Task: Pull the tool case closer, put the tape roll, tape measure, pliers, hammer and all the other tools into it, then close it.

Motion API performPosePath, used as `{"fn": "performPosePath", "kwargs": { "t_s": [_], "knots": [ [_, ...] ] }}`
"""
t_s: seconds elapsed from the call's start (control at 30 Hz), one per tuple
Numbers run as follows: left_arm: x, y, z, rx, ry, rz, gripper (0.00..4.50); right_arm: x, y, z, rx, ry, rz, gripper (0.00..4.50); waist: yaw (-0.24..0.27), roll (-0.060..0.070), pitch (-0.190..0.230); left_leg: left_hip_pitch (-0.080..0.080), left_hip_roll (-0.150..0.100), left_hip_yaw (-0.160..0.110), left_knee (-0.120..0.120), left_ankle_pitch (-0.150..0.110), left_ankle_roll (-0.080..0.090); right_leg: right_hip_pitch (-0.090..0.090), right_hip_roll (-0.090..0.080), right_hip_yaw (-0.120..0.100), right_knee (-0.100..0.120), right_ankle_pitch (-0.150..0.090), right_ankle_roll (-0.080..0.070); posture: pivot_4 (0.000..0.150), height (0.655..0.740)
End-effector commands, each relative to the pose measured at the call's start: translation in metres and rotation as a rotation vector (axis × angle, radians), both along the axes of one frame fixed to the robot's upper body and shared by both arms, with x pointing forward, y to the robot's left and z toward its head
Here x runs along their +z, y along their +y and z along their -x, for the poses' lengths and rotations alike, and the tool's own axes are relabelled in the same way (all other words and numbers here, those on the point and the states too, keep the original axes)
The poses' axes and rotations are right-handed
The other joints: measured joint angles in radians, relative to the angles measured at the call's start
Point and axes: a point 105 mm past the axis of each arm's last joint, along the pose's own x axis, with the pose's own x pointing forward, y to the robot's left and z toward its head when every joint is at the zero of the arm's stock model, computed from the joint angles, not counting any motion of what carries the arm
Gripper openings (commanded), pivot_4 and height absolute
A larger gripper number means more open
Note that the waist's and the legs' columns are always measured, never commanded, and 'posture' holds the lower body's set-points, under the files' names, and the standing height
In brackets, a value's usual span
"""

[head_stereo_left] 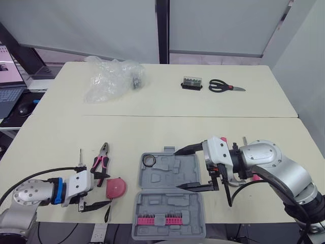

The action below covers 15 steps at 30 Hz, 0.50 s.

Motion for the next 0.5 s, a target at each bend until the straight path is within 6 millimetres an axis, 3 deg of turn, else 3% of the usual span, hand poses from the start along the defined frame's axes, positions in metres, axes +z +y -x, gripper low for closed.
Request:
{"fn": "performPosePath", "kwargs": {
  "t_s": [0.03,0.5],
  "knots": [
    [-0.004,0.0,-0.002,-0.007,-0.008,-0.011,4.44,0.008,-0.001,0.005,0.019,-0.028,-0.008,4.5,0.0,0.0,0.0,0.0,0.0,0.0,0.0,0.0,0.0,0.0,0.0,0.0,0.0,0.0,0.0,0.15,0.74],
    [-0.021,-0.004,-0.009,0.005,0.004,-0.019,4.44,0.006,-0.005,0.008,0.01,-0.011,0.002,4.5,0.0,0.0,0.0,0.0,0.0,0.0,0.002,0.0,0.0,-0.001,0.0,0.0,0.005,0.0,0.0,0.15,0.74]
  ]
}}
